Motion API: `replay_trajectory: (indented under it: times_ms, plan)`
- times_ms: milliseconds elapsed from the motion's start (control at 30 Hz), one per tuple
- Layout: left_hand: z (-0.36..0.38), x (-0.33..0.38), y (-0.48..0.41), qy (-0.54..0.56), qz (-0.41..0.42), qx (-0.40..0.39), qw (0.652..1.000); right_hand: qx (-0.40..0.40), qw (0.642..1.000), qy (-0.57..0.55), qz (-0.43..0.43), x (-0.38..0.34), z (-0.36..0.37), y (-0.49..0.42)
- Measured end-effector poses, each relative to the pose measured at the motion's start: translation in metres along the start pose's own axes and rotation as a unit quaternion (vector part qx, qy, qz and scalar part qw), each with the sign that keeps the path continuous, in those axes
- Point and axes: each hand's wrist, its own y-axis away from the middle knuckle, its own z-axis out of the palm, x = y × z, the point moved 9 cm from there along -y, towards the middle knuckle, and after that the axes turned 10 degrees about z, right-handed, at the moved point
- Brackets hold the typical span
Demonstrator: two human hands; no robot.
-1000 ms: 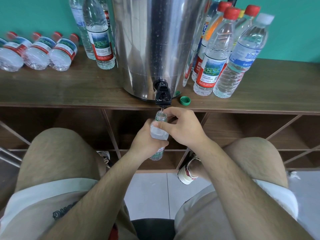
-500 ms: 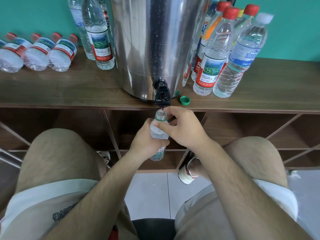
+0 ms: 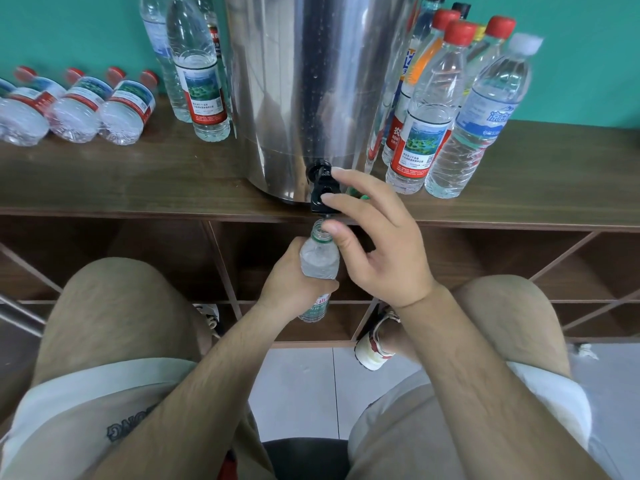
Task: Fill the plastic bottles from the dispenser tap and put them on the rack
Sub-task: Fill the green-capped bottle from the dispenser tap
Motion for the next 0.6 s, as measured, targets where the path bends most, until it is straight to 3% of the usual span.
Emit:
replay_trajectory:
  times_ms: [600]
  plan:
    - [0.007,-0.021,-0.005,0.005,-0.016,0.002,1.0,-0.026,0.996,-0.085,0.03,0.015,0.003,-0.003]
